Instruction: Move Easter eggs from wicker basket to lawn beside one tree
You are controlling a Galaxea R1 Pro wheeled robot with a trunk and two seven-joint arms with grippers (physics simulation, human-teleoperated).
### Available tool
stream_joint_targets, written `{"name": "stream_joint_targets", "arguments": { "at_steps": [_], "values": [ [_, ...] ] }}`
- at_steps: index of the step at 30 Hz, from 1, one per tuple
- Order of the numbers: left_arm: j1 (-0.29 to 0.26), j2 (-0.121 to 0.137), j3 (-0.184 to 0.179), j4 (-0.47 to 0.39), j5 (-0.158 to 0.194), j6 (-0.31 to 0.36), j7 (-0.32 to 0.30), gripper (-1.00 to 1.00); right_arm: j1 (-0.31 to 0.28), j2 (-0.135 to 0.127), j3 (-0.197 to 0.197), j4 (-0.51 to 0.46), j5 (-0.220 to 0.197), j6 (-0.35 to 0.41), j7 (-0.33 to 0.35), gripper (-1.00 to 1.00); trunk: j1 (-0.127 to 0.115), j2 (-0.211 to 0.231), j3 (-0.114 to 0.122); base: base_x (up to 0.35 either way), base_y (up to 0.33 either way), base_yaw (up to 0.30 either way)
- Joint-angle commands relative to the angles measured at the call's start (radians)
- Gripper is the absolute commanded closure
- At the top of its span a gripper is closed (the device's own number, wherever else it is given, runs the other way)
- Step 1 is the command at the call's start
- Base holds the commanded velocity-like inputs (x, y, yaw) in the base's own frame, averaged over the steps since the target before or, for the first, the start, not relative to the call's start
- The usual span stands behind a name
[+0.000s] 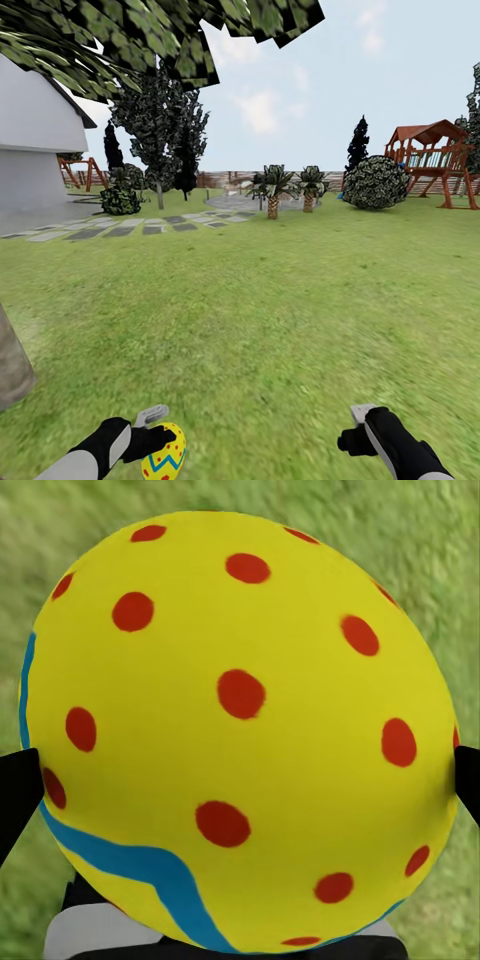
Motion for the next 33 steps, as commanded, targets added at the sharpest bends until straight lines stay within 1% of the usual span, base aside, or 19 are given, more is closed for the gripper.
{"name": "stream_joint_targets", "arguments": {
  "at_steps": [1,5,8,13,21,29,33],
  "values": [
    [0.000,-0.001,0.008,-0.002,-0.011,0.005,-0.006,1.00,0.000,-0.001,0.003,0.000,0.011,0.004,0.007,-1.00,0.000,-0.001,0.000,0.000,0.000,0.000],
    [0.000,-0.002,0.008,0.000,-0.011,0.005,-0.006,1.00,0.000,-0.001,0.003,0.003,0.013,0.004,0.006,-1.00,0.000,-0.001,0.000,0.000,0.000,0.000],
    [0.000,-0.003,0.009,0.036,-0.009,0.002,-0.006,1.00,0.000,0.000,0.003,0.003,0.013,0.004,0.006,-1.00,0.000,-0.001,0.000,0.000,0.000,0.000],
    [0.000,-0.004,0.009,0.045,-0.008,-0.005,-0.002,1.00,0.000,-0.002,0.002,0.003,0.012,0.004,0.007,-1.00,0.000,-0.001,0.000,0.012,0.000,0.000],
    [0.000,-0.016,0.007,0.068,-0.012,-0.005,0.004,1.00,0.000,-0.002,0.002,0.003,0.012,0.006,0.007,-1.00,0.000,-0.001,0.000,0.285,-0.007,0.000],
    [0.000,-0.019,0.007,0.070,-0.011,-0.006,0.004,1.00,0.000,-0.002,0.003,0.003,0.013,0.006,0.007,-1.00,0.000,-0.001,0.000,0.022,-0.002,0.000],
    [0.000,-0.016,0.009,0.070,-0.009,-0.006,-0.002,1.00,0.000,-0.002,0.003,0.003,0.012,0.005,0.007,-1.00,0.000,-0.001,0.000,0.000,0.000,0.000]
  ]
}}
